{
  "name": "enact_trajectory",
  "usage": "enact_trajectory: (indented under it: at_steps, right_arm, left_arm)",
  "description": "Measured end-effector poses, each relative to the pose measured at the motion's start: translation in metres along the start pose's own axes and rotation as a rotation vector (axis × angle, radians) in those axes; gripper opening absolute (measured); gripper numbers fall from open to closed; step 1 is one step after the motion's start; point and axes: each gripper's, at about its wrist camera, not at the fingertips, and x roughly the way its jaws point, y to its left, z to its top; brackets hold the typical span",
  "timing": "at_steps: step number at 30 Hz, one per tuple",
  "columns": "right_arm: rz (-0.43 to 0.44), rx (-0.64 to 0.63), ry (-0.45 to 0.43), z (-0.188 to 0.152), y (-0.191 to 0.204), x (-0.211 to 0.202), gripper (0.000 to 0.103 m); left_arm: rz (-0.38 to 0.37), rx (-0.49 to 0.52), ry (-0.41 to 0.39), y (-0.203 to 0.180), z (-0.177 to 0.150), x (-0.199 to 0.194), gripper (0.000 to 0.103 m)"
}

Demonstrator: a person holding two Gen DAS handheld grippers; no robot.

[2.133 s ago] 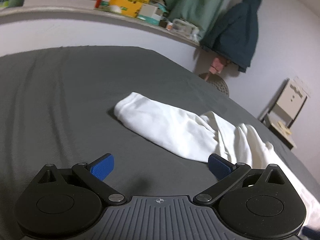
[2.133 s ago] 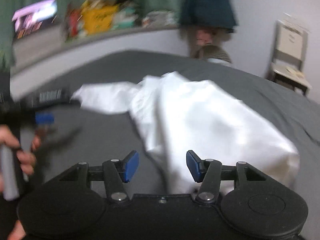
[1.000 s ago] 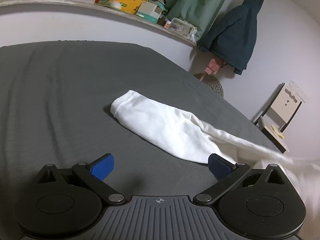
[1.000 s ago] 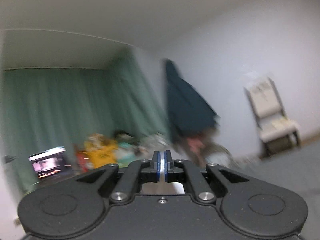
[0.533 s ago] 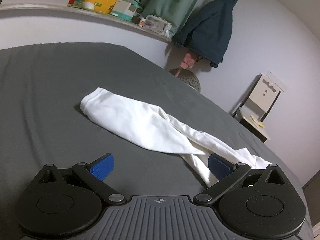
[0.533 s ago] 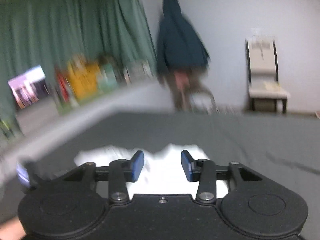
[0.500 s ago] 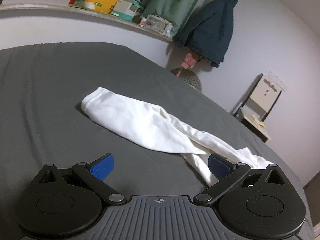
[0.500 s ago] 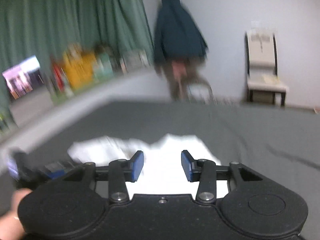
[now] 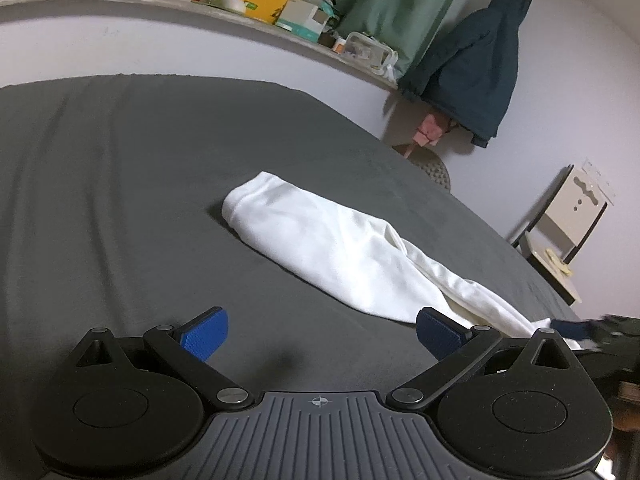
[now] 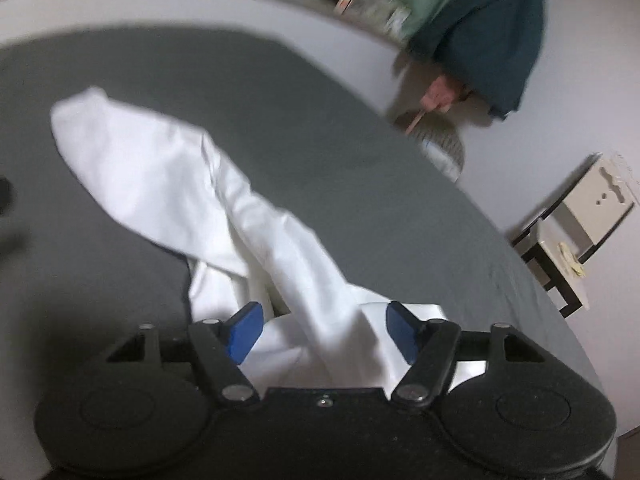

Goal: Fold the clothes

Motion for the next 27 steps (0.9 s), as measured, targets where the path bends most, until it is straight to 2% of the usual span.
enact_trajectory:
  at_steps: [2,5,8,14,18,21,23,24,25,27]
  right_arm:
    - [0.007,0.028,0.044,0.005,-0.003,0.015,0.024]
    - [0.04,0.175,0.04,0.006,-0.023,0.016,0.006]
    - [0.054,0.34,-0.056,0.004,-0.045,-0.01,0.005]
    - [0.067,0.558,-0.418,-0.031,-0.104,-0.124,0.004]
    - [0.113,0.769,-0.575,-0.1,-0.158,-0.201,0.004]
    - [0.114,0.93,-0.702,-0.176,-0.205,-0.242,0.004]
    - [0.041,1.008,-0.731,-0.227,-0.231,-0.259,0.004]
    - [0.006,1.047,-0.715,-0.25,-0.239,-0.267,0.004]
    - [-0.02,1.076,-0.689,-0.269,-0.246,-0.273,0.004]
    - [-0.022,1.077,-0.582,-0.279,-0.246,-0.27,0.004]
  left_arm:
    - [0.004,-0.01,0.0,0.003,0.001,0.002,0.103]
    - [0.005,-0.035,0.001,0.007,0.003,0.004,0.103]
    - [0.004,-0.051,-0.001,0.01,0.005,0.005,0.103]
    - [0.004,-0.047,-0.006,0.01,0.006,0.004,0.103]
    - [-0.009,-0.032,-0.029,0.006,0.007,-0.002,0.103]
    - [-0.007,-0.023,-0.026,0.003,0.006,-0.001,0.103]
    - [-0.01,-0.017,-0.021,0.001,0.005,-0.001,0.103]
    - [-0.014,-0.012,-0.018,-0.001,0.005,-0.001,0.103]
    - [-0.023,0.0,-0.017,-0.004,0.004,-0.002,0.103]
    - [-0.042,0.024,-0.016,-0.01,0.003,-0.004,0.103]
